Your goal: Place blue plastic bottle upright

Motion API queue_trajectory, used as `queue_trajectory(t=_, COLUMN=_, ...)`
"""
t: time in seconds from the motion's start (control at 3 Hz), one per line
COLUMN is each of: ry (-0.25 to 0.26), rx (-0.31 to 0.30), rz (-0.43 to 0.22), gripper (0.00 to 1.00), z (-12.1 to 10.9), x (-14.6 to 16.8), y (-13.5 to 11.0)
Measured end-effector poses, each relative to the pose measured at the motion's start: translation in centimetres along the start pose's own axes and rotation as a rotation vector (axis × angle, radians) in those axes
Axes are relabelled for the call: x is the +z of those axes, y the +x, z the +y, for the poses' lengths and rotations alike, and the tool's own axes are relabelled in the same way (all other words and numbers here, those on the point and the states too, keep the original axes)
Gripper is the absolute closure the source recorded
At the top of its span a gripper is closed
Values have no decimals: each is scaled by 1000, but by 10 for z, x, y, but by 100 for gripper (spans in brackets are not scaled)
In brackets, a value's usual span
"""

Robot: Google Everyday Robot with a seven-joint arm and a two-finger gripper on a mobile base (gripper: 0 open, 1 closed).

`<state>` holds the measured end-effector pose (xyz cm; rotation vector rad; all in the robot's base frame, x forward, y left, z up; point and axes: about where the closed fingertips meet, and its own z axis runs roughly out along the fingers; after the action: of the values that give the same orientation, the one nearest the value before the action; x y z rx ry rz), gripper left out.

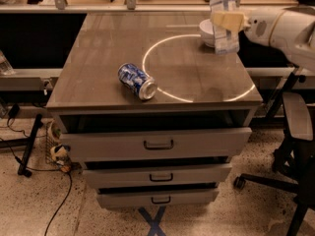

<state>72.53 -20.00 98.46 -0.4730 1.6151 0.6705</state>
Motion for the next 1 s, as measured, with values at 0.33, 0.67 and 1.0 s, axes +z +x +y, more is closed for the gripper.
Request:
queue_trajectory(t=0.33, ry=41, rx=32, rz=-124, gripper=100, z=-15, x=-16, y=4)
queue_trajectory(t=0.67, ry=12, rx=-4, rz=-285, gripper=100, z=-13, x=-10, y=4)
queue_trajectory(t=1.0, ry=-35, rx=-139, rz=-373, gripper=100, z=0, x=3, y=-6)
